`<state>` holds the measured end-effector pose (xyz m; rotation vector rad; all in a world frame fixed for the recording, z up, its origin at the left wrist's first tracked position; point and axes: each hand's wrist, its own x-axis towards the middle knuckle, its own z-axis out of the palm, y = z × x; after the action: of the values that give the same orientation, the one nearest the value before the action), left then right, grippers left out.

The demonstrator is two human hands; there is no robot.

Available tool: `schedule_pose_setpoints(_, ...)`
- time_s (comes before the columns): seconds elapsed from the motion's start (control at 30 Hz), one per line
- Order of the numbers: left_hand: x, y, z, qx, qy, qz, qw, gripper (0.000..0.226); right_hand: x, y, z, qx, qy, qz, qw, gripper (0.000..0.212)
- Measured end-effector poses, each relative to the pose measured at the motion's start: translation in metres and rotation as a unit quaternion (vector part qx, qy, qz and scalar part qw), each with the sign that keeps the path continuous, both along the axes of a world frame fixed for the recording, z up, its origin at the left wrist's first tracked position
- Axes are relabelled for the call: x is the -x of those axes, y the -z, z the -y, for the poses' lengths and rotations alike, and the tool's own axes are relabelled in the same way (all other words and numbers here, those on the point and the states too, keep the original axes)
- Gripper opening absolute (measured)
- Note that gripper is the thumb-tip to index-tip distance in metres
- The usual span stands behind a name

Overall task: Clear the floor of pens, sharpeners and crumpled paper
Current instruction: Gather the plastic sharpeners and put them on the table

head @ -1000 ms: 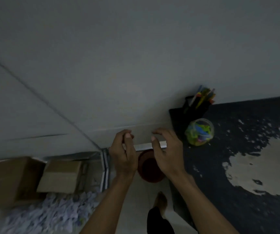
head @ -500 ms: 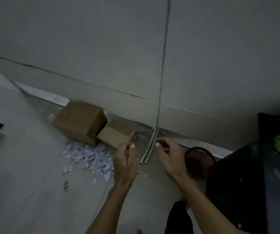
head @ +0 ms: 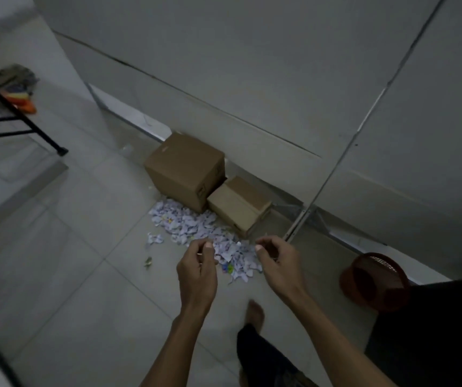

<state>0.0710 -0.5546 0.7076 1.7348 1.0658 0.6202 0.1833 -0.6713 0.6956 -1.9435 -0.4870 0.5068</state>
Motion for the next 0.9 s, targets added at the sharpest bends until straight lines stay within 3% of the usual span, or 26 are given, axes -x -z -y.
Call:
schedule_pose_setpoints(0.6,-0.045,0.006,-0.130,0.035,0.047,-0.035,0.998,0.013,-0.041,0.012,-0.115,0.077,0.002,-0.081,0.994,0.006)
schedule_pose_setpoints(0.9,-0.030,0.043,-0.192,0.057,0.214,-0.091,0.971,0.011,0.008,0.050,-0.156,0.097,0.160,-0.130,0.974,0.011)
